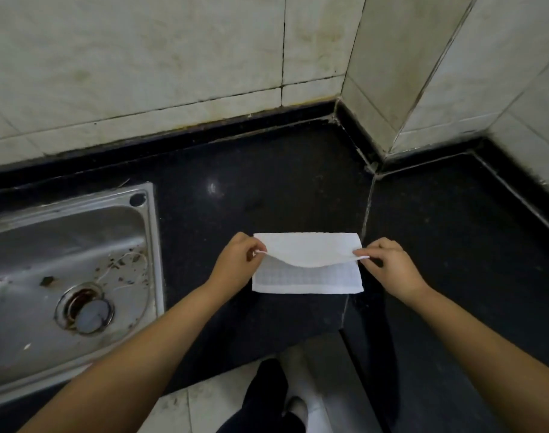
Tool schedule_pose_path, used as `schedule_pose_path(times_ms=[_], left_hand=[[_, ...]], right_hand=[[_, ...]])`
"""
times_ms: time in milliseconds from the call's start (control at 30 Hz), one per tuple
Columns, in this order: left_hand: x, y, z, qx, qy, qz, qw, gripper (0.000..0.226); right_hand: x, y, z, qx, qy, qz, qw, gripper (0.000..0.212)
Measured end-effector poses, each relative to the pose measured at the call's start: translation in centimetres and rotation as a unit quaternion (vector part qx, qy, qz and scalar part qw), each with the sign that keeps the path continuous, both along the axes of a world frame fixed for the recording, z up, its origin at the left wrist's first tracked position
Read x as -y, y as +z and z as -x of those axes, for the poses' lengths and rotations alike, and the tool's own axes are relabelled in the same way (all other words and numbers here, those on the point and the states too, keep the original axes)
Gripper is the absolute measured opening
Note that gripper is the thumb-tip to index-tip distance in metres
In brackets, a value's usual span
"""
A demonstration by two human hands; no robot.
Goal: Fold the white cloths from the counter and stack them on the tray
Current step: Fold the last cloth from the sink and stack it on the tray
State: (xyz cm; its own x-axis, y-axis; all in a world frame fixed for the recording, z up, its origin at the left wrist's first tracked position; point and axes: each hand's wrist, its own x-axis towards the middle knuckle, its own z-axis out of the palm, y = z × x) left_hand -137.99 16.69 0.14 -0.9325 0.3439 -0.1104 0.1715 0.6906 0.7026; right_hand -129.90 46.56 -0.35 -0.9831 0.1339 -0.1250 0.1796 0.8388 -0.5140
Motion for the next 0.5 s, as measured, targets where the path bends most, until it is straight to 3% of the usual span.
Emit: schedule_pose_path(times_ms=[133,267,400,500], left_hand=[[1.1,-1.9,-2.8,-0.023,-0.032,0.072,0.997,0.014],[1.5,-3.1,-4.0,-0.075,-0.075,0.145,0.984,0.015],[2.0,-4.0,-4.6,-0.094,-0.085,0.176,0.976,0.019],[1.9,-3.5,-4.1,-0.055,-0.063,0.169,0.982,0.020]], right_hand=[[-0.1,-2.3,-3.2,-0.066,0.066,-0.064,0.994,0.033],[0.1,-3.2,-4.3,-0.074,0.110,-0.140,0.981,0.038],[0.1,-2.7,-4.2,-0.044,0.125,-0.168,0.977,0.026],[0.6,-0.9,-1.4,-0.018,0.100,-0.154,0.983,0.017]])
